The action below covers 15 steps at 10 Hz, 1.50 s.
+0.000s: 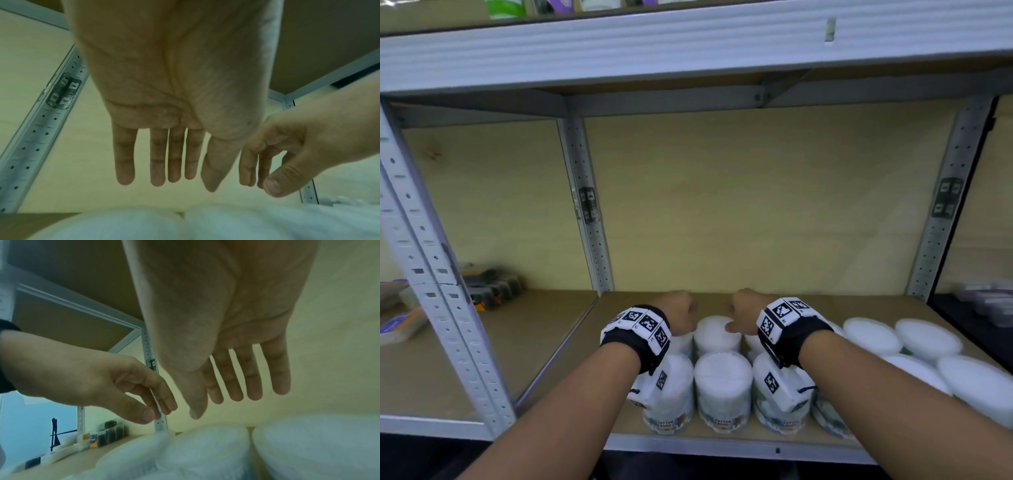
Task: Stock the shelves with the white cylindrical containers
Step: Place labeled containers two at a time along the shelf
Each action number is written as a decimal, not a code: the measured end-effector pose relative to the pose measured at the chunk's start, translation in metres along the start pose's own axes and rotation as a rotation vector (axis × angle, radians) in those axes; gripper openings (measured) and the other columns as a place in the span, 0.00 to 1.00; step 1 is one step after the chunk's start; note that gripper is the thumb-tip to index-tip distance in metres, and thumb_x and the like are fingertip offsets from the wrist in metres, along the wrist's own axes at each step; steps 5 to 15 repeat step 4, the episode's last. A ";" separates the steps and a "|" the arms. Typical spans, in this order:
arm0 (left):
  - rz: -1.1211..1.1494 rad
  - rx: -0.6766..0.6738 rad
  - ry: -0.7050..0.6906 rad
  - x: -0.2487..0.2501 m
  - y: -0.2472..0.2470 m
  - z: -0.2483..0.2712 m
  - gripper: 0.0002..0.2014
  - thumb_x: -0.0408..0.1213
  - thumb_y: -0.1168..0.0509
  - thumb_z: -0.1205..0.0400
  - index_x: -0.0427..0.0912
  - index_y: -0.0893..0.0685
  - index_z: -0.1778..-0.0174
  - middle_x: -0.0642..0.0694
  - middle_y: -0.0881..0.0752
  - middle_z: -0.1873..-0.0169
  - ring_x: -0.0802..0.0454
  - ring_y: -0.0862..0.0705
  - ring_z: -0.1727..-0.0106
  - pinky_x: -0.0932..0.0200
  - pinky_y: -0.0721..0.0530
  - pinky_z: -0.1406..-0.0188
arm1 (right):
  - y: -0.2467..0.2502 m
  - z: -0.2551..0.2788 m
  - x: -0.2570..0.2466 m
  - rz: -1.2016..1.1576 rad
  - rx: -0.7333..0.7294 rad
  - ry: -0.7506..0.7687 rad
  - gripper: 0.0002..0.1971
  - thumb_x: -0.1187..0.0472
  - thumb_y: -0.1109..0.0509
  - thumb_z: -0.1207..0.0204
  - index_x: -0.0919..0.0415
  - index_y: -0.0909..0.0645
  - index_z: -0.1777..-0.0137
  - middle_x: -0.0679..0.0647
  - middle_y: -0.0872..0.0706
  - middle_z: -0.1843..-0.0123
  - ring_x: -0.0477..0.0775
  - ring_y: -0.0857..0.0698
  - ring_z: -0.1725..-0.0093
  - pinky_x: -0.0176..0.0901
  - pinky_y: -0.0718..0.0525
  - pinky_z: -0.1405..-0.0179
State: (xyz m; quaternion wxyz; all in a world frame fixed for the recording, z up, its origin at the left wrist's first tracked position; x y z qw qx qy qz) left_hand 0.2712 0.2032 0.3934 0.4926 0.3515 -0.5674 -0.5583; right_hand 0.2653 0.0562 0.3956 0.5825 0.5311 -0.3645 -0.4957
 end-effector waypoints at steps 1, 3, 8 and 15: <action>0.017 0.017 -0.003 0.018 -0.002 0.002 0.21 0.43 0.35 0.22 0.39 0.20 0.34 0.41 0.17 0.39 0.43 0.18 0.40 0.50 0.17 0.41 | 0.000 0.016 0.017 -0.020 0.049 -0.018 0.16 0.52 0.32 0.23 0.66 0.19 0.47 0.60 0.16 0.47 0.61 0.15 0.52 0.45 0.19 0.59; 0.021 0.071 -0.046 0.058 -0.008 0.015 0.21 0.46 0.35 0.21 0.39 0.20 0.35 0.41 0.17 0.38 0.42 0.18 0.39 0.52 0.19 0.40 | 0.003 0.064 0.045 -0.031 0.136 -0.033 0.19 0.48 0.34 0.23 0.59 0.19 0.38 0.58 0.16 0.38 0.61 0.15 0.42 0.53 0.16 0.41; 0.086 0.122 -0.072 0.070 -0.007 0.024 0.21 0.46 0.36 0.21 0.39 0.20 0.35 0.41 0.17 0.37 0.43 0.18 0.39 0.50 0.18 0.38 | 0.003 0.085 0.061 -0.095 0.215 -0.006 0.19 0.47 0.33 0.24 0.55 0.19 0.36 0.54 0.16 0.37 0.57 0.16 0.40 0.51 0.17 0.40; 0.086 0.122 -0.072 0.070 -0.007 0.024 0.21 0.46 0.36 0.21 0.39 0.20 0.35 0.41 0.17 0.37 0.43 0.18 0.39 0.50 0.18 0.38 | 0.003 0.085 0.061 -0.095 0.215 -0.006 0.19 0.47 0.33 0.24 0.55 0.19 0.36 0.54 0.16 0.37 0.57 0.16 0.40 0.51 0.17 0.40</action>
Point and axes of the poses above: each hand's wrist, its own z-axis away from the middle knuckle, its own y-axis out of the back of the hand, x = y × z, the point moved 5 cm from there along -z, towards the middle knuckle
